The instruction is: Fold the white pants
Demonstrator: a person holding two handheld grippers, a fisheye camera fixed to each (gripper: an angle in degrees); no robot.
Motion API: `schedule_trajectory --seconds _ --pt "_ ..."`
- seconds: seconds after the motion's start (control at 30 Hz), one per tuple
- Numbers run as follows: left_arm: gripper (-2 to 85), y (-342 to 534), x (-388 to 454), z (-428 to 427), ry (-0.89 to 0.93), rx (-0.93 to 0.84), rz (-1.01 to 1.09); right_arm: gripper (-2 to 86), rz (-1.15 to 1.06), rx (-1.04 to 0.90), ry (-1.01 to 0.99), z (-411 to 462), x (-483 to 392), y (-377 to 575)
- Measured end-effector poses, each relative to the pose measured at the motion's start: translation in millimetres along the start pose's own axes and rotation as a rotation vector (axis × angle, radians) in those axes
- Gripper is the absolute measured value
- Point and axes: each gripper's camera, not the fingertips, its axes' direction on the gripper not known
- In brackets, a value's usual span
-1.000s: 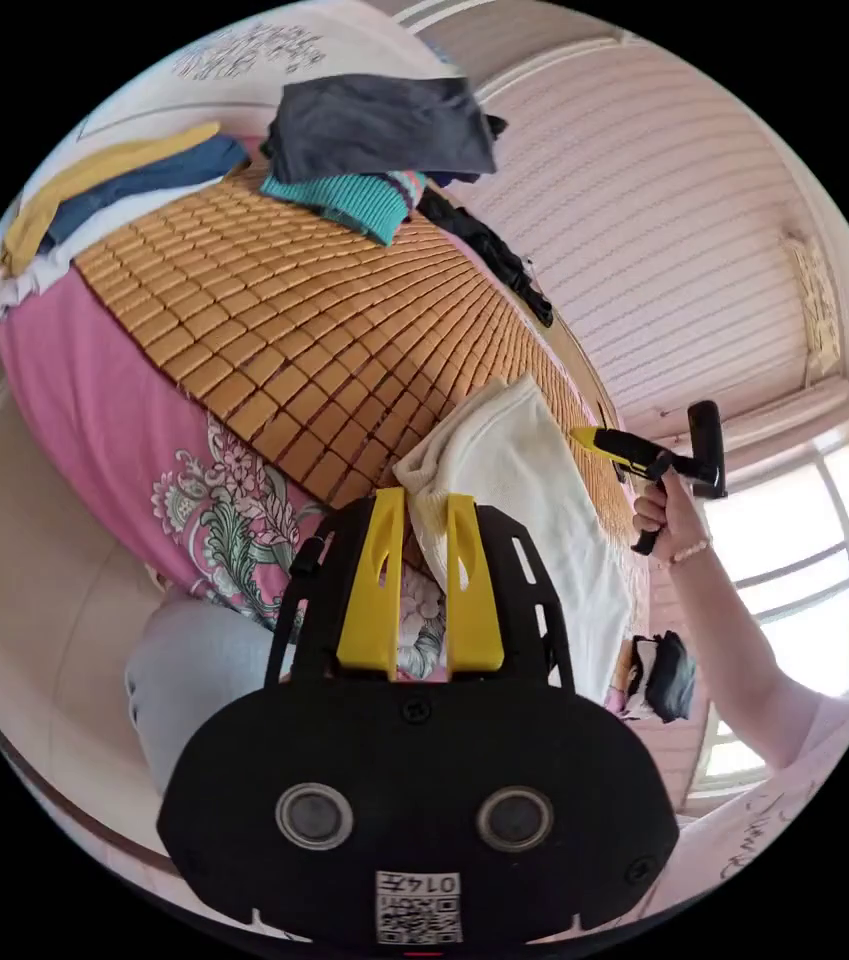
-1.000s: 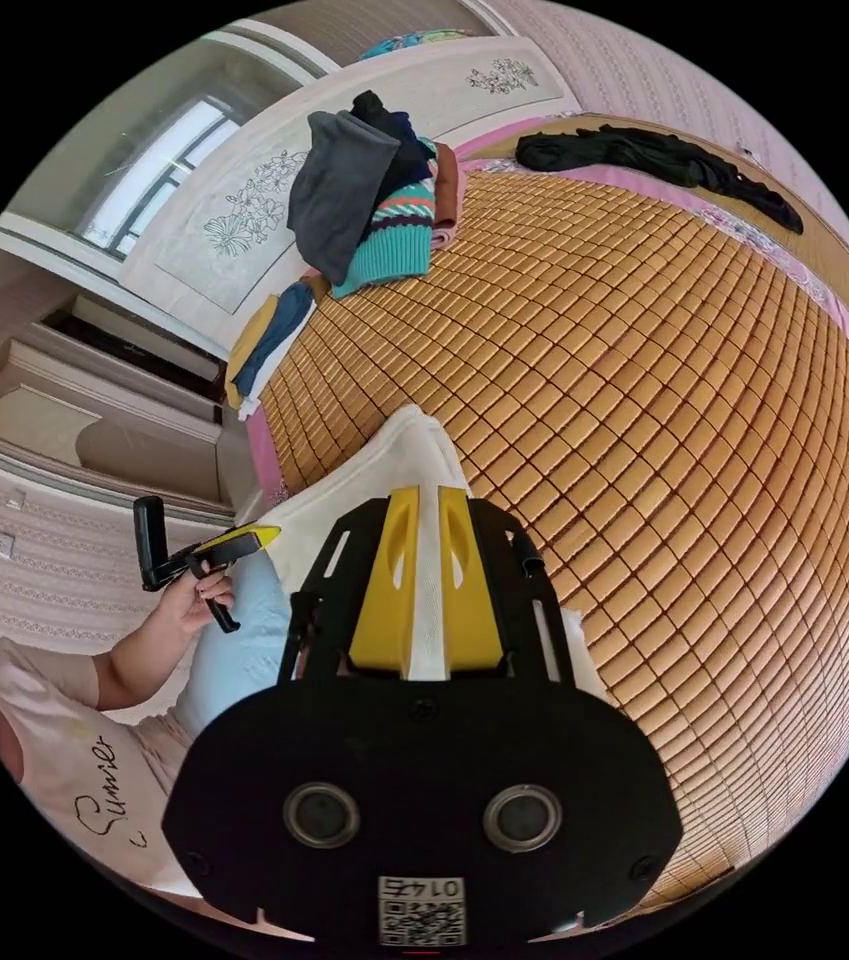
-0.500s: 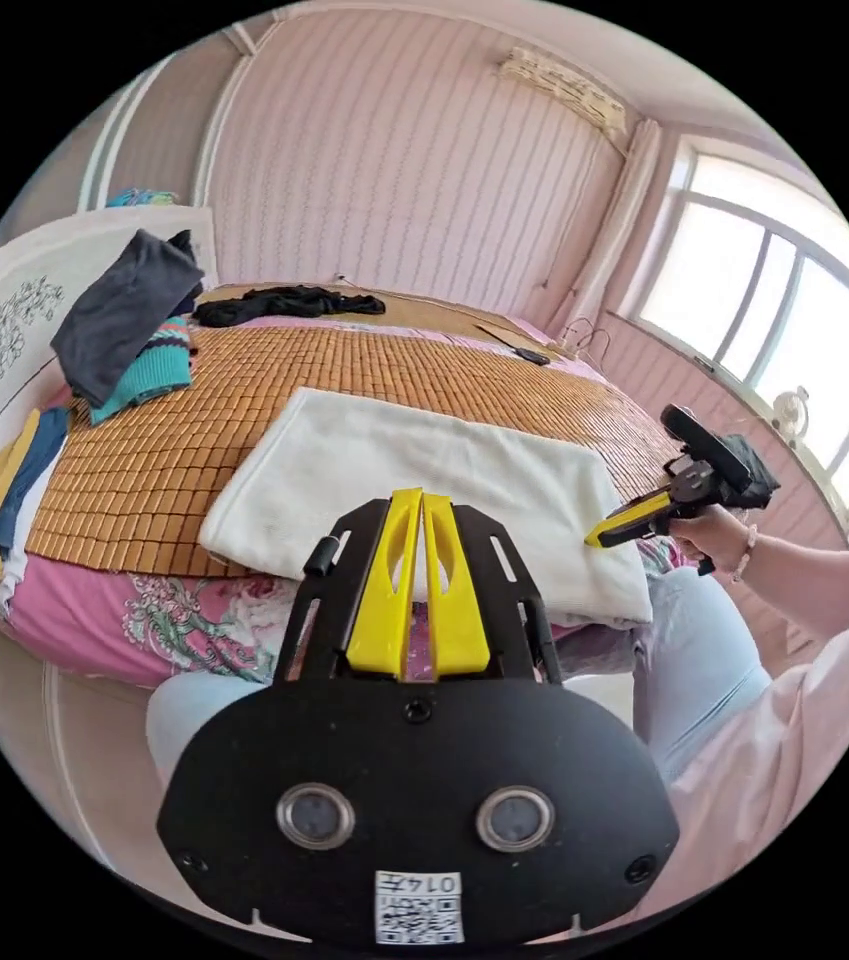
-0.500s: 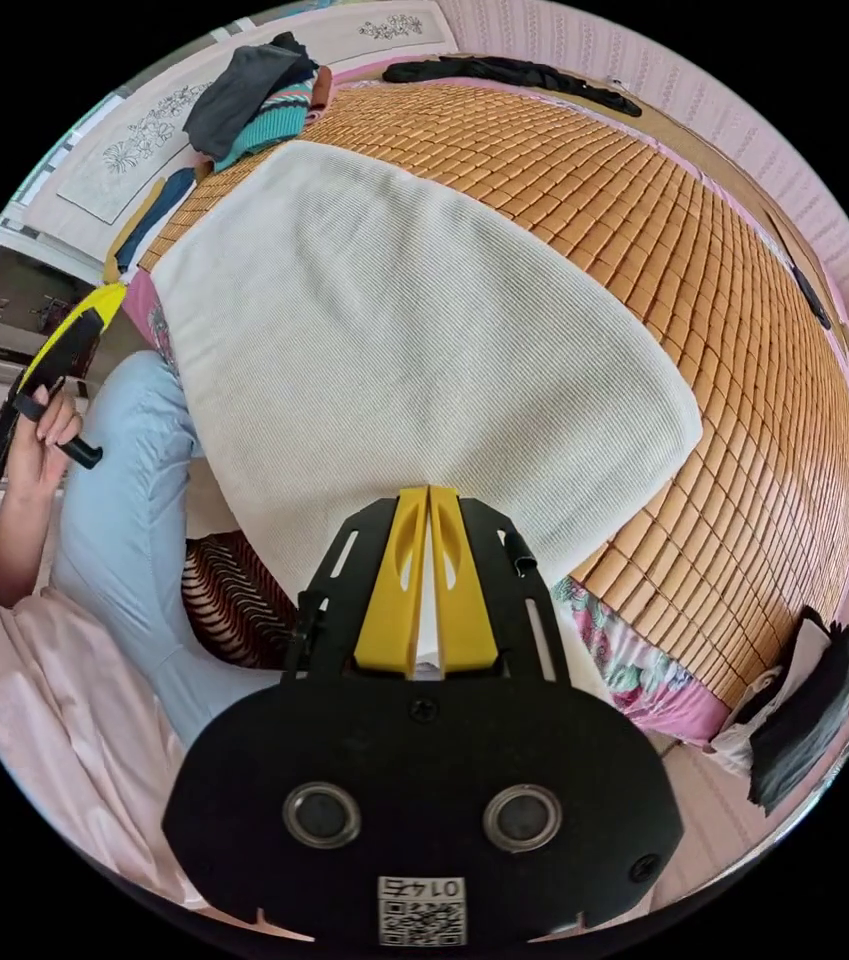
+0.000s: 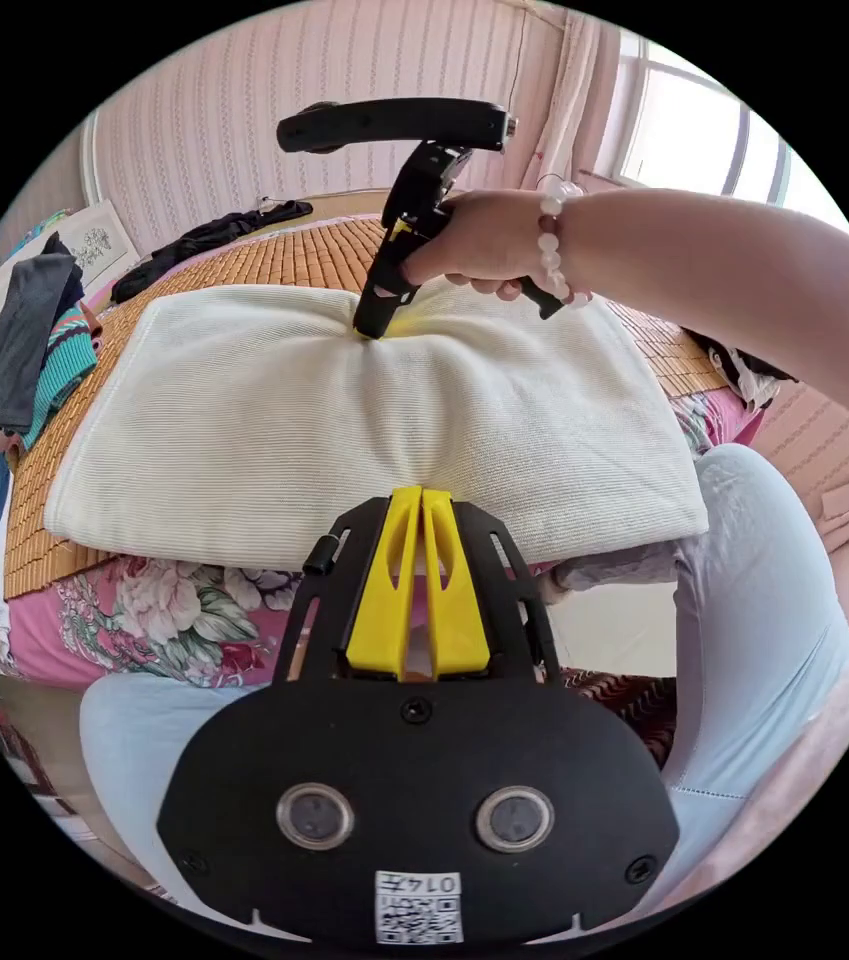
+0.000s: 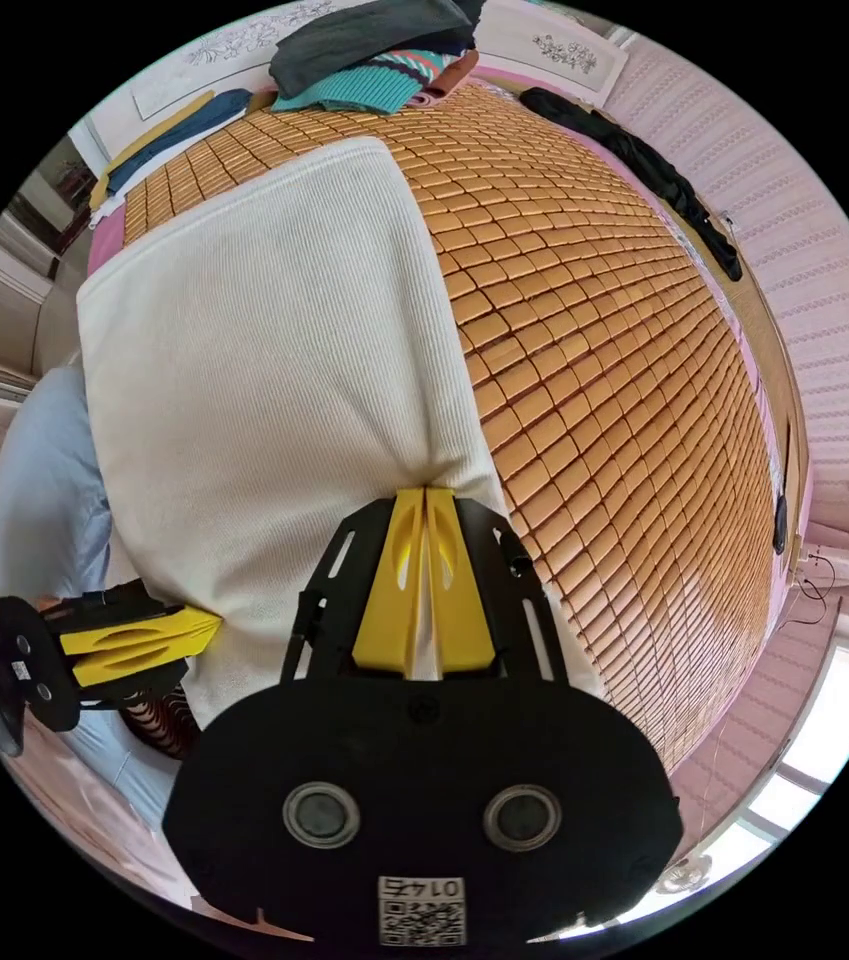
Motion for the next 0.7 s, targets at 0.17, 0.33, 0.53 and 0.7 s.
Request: schedule_trajectory --seconds 0.17,0.33,0.53,0.7 --pt "-1.0 -10.7 9.8 -8.9 0.026 -0.027 0.053 -0.9 -0.030 -0.012 -0.032 -18.8 3.6 3.2" --pt "-1.0 -8.0 27.8 -14.1 -0.026 -0.065 0.120 -1.0 -0.023 0.051 0.022 -40.6 4.2 3.4" --pt "-1.0 -6.1 38.9 5.0 -0.020 -0.066 0.129 -1.0 -0.025 0.016 0.011 -11.8 11.0 5.3" --pt "-1.0 -8.7 51.7 8.5 -0.033 -0.074 0.178 -1.0 -0.002 0.012 -0.060 -12.8 30.8 19.5"
